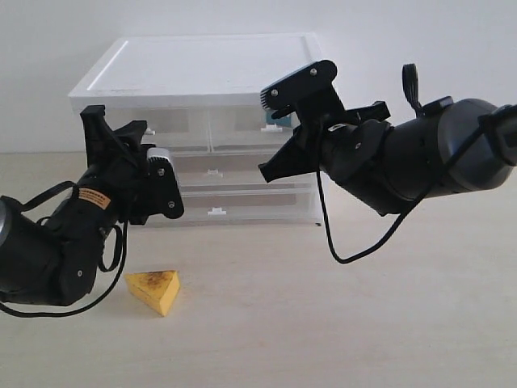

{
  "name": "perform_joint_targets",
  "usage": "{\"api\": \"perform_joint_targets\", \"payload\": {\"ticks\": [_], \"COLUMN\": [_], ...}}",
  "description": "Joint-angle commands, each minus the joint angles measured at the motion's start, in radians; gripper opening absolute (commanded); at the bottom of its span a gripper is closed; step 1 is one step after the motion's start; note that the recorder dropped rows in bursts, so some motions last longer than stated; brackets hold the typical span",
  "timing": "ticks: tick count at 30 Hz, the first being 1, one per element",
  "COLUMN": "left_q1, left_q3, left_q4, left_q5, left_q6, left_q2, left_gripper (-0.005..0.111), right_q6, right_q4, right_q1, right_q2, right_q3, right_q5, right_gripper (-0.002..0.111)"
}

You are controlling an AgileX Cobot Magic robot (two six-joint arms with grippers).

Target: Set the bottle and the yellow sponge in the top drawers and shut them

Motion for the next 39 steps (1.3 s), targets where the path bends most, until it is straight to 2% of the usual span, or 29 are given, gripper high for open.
{"api": "perform_joint_targets", "payload": {"ticks": [1, 8, 16, 23, 25, 32, 39], "left_q1": [0.005, 0.005, 0.041, 0.042, 0.042, 0.042, 0.031], "left_q3": [-0.01, -0.042, -0.044, -0.044, -0.044, -0.044, -0.035], "left_q4": [0.001, 0.002, 0.009, 0.071, 0.076, 0.076, 0.068], "left_q5": [-0.01, -0.01, -0.01, -0.01, -0.01, -0.01, -0.01], "left_q6": [0.005, 0.005, 0.005, 0.005, 0.005, 0.031, 0.031], "left_q2": [0.01, 0.01, 0.01, 0.01, 0.01, 0.01, 0.01], "left_gripper": [0.035, 0.035, 0.035, 0.035, 0.031, 0.004, 0.004], "right_q6": [-0.01, -0.013, -0.015, -0.014, -0.014, -0.013, -0.013], "right_q4": [-0.014, -0.014, -0.019, -0.022, -0.022, -0.022, -0.022], "right_q1": [-0.019, -0.019, -0.019, -0.019, -0.019, -0.019, -0.019], "right_q2": [0.002, 0.002, 0.002, 0.002, 0.002, 0.002, 0.002], "right_q3": [-0.017, -0.017, -0.017, -0.017, -0.017, -0.017, -0.017], "right_q5": [-0.047, -0.04, -0.04, -0.04, -0.04, -0.04, -0.043], "right_gripper": [0.0, 0.0, 0.0, 0.0, 0.0, 0.0, 0.0]}}
